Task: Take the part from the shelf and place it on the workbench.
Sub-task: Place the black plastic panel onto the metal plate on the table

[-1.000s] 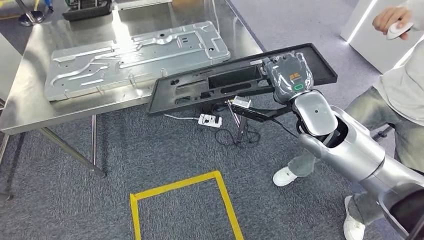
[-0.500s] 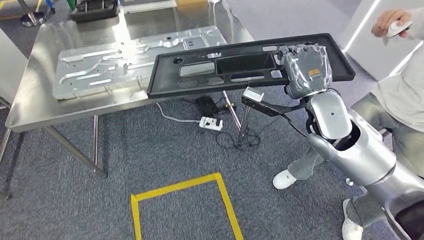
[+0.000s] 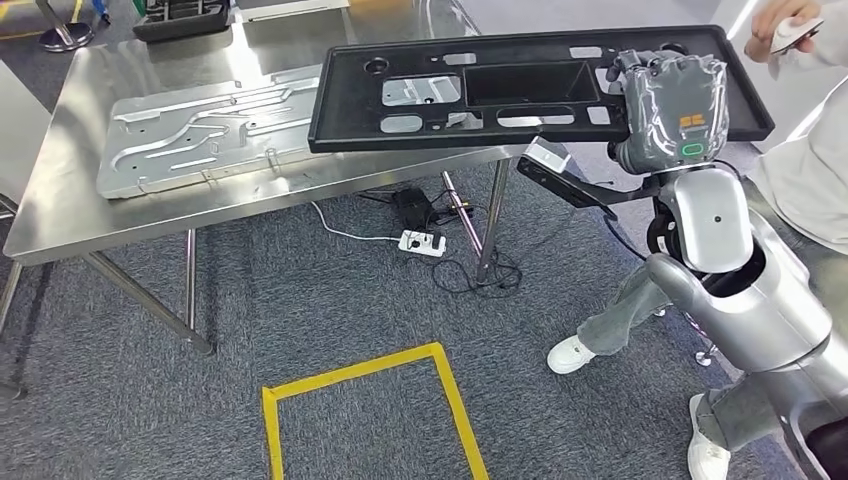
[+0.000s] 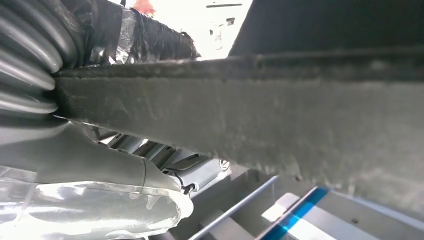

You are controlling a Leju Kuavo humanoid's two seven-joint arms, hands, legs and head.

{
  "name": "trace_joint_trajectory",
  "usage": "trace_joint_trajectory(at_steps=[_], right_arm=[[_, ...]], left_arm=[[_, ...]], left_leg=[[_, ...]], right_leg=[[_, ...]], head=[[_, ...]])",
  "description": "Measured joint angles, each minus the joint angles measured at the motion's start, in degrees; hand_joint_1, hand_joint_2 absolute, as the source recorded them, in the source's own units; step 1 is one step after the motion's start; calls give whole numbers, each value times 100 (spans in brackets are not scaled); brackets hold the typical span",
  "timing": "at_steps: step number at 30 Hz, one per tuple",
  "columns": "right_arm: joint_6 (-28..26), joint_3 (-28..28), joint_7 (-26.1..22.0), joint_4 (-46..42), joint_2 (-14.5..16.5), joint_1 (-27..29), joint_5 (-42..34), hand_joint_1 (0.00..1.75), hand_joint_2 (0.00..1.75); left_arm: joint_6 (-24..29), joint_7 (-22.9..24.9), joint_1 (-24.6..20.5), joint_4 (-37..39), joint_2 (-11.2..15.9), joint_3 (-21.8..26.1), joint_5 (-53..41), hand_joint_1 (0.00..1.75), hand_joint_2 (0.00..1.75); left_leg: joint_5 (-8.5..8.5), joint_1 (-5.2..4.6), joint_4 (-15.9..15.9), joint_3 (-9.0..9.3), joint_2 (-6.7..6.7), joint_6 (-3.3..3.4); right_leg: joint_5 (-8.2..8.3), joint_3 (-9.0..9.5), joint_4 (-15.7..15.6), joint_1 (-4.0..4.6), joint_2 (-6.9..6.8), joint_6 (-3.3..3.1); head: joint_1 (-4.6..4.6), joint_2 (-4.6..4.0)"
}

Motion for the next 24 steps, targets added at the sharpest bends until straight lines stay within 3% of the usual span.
trace_joint_trajectory(at_steps=[3, 4, 5, 6, 8, 10, 13, 15, 16, 19, 20, 21, 23, 24], right_arm=[[-44, -103, 19, -52, -8, 20, 8, 175, 175], [-61, -136, 23, -67, -10, 32, 8, 175, 175], [-77, -170, 27, -86, -12, 49, 8, 175, 175], [-90, -207, 28, -109, -15, 66, 8, 175, 175], [-113, -288, 31, -154, -30, 87, 8, 175, 175], [-137, -369, 36, -181, -48, 98, 8, 175, 175], [-156, -448, 37, -205, -62, 147, 8, 175, 175], [-158, -498, 36, -222, -79, 174, 8, 175, 175], [-160, -526, 35, -227, -87, 182, 8, 175, 175], [-170, -586, 37, -231, -93, 221, 8, 175, 175], [-173, -597, 37, -231, -93, 245, 8, 175, 175], [-174, -605, 37, -231, -93, 268, 8, 175, 175], [-186, -620, 35, -230, -93, 305, 8, 175, 175], [-202, -627, 34, -230, -92, 319, 9, 175, 175]], left_arm=[[-82, -10, 4, 0, -2, 0, -1, 0, 175], [-109, -22, 11, 0, -3, 0, -1, 0, 175], [-129, -38, 15, 0, -5, 0, -1, 0, 175], [-143, -57, 17, 0, -7, -1, -1, 0, 175], [-145, -80, 13, 0, -5, -1, -1, 0, 175], [-138, -85, 7, 0, 0, -1, -2, 0, 175], [-122, -85, 5, 0, 4, -2, -5, 0, 175], [-117, -86, 4, 0, 5, -3, -7, 0, 175], [-116, -86, 0, 0, 6, -3, -8, 0, 175], [-107, -81, -4, 0, 5, -9, -9, 0, 175], [-102, -80, -1, 0, 3, -10, -10, 0, 175], [-94, -80, 1, 0, 2, -11, -11, 0, 175], [-75, -81, 1, 0, -1, -11, -16, 0, 175], [-66, -83, -3, 0, -1, -13, -20, 0, 175]], left_leg=[[-481, 71, 1062, -499, 5, -104], [-518, 92, 1286, -619, 5, -120], [-450, 109, 1313, -649, 5, -129], [-281, 121, 1104, -564, 5, -130], [114, 127, 296, -182, 4, -111], [269, 97, -262, 87, -2, -74], [264, 70, -381, 136, -9, 5], [290, 81, -459, 190, -6, 88], [298, 85, -492, 216, -3, 131], [268, 41, -494, 236, -2, 212], [249, 23, -485, 245, -4, 227], [225, 10, -470, 260, -6, 235], [156, -6, -417, 296, -11, 228], [119, -19, -380, 301, -14, 212]], right_leg=[[-6, -1, -3, -16, -8, -22], [-9, 1, -2, -18, -9, -20], [-14, 4, -2, -21, -7, -18], [-20, 13, -1, -26, -5, -10], [-41, 39, -5, -35, -1, 20], [-49, 48, -18, -30, 4, 76], [-38, 63, -78, -20, 8, 178], [-139, 11, 60, -24, -2, 215], [-262, -97, 285, -18, -6, 217], [-657, -660, 1329, 15, -5, 194], [-640, -771, 1482, 22, -5, 185], [-508, -767, 1406, 28, -6, 171], [-95, -496, 755, 48, -7, 124], [27, -333, 415, 66, -7, 104]], head=[[-7, 0], [-6, 0], [-6, 0], [-6, 0], [-6, 0], [-3, 0], [0, 0], [5, 0], [10, 0], [18, 0], [16, 0], [16, 0], [16, 0], [15, 0]])
